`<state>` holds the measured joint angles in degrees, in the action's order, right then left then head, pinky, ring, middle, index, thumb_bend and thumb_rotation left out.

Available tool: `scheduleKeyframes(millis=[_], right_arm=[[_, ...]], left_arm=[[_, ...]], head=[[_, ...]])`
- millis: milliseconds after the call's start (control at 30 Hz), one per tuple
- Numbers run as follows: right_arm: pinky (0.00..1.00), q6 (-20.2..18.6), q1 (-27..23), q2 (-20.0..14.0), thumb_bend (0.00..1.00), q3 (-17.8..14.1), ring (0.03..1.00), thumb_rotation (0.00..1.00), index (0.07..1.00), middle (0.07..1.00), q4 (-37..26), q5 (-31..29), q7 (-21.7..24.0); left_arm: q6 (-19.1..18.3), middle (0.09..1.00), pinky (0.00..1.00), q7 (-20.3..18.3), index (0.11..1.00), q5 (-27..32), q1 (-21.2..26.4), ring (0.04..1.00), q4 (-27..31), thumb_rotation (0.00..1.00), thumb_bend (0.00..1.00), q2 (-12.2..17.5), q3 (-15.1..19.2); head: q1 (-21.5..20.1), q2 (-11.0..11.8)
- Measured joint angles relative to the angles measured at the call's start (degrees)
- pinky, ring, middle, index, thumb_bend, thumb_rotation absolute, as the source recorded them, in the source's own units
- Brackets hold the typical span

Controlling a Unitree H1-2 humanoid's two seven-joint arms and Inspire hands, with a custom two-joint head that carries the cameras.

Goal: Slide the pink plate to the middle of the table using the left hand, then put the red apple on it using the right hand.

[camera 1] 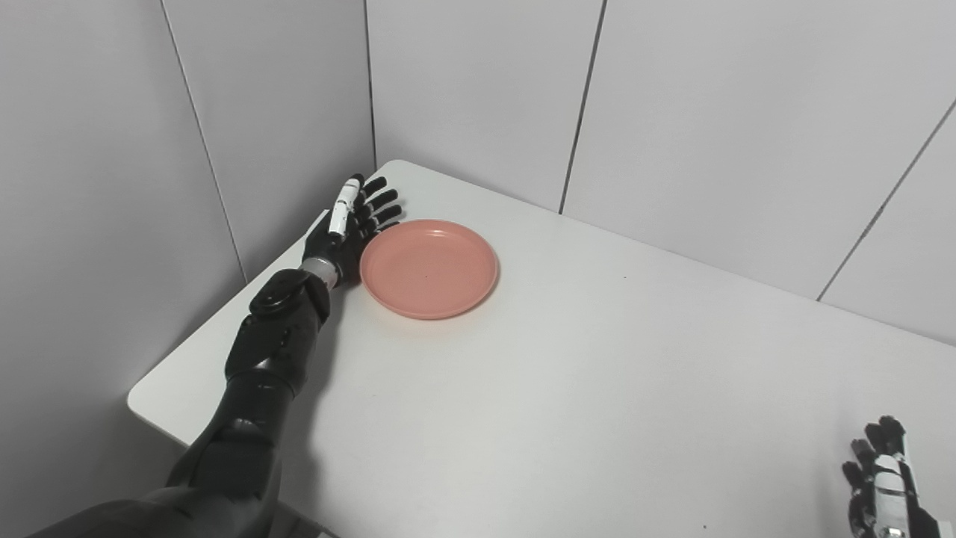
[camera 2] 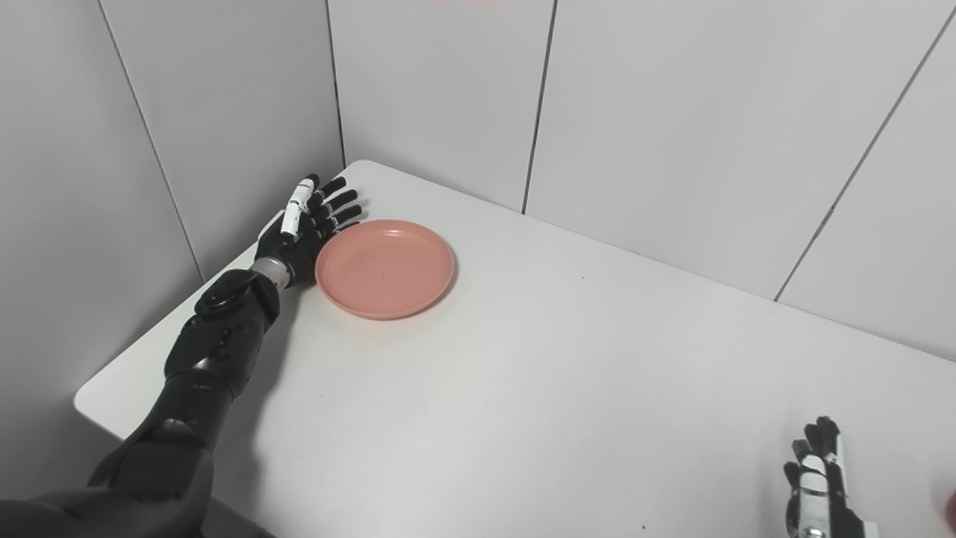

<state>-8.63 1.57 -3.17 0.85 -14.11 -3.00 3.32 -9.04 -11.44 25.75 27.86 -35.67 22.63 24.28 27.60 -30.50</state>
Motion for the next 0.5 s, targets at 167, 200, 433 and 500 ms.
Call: scheduleKeyframes(millis=[167, 200, 433, 500], right_arm=[[1.00, -0.04, 0.00, -0.01, 0.00, 0.03, 1.000, 1.00, 1.000, 1.000, -0.42, 0.24, -0.02], [1.00, -0.07, 0.00, 0.00, 0.00, 0.03, 1.000, 1.00, 1.000, 1.000, -0.43, 0.24, -0.04], [1.00, -0.41, 0.00, 0.00, 0.00, 0.03, 1.000, 1.00, 1.000, 1.000, -0.46, 0.38, -0.08], [1.00, -0.41, 0.00, 0.00, 0.00, 0.03, 1.000, 1.00, 1.000, 1.000, -0.46, 0.40, -0.09]], left_arm=[[-0.32, 0.889, 0.88, 0.74, 0.872, 0.18, -0.17, 0.885, 0.80, 1.00, 0.31, -0.84, -0.01], [-0.33, 0.887, 0.88, 0.97, 0.871, 0.18, -0.17, 0.883, 0.83, 1.00, 0.31, -1.04, -0.04], [0.02, 0.881, 0.88, 1.10, 0.866, 0.21, -0.16, 0.879, 0.96, 1.00, 0.32, -1.60, -0.10], [0.06, 0.879, 0.88, 1.13, 0.861, 0.21, -0.16, 0.878, 1.00, 1.00, 0.31, -1.67, -0.10]], head=[[-0.18, -0.09], [-0.26, -0.17], [-0.53, -0.26], [-0.61, -0.35]])
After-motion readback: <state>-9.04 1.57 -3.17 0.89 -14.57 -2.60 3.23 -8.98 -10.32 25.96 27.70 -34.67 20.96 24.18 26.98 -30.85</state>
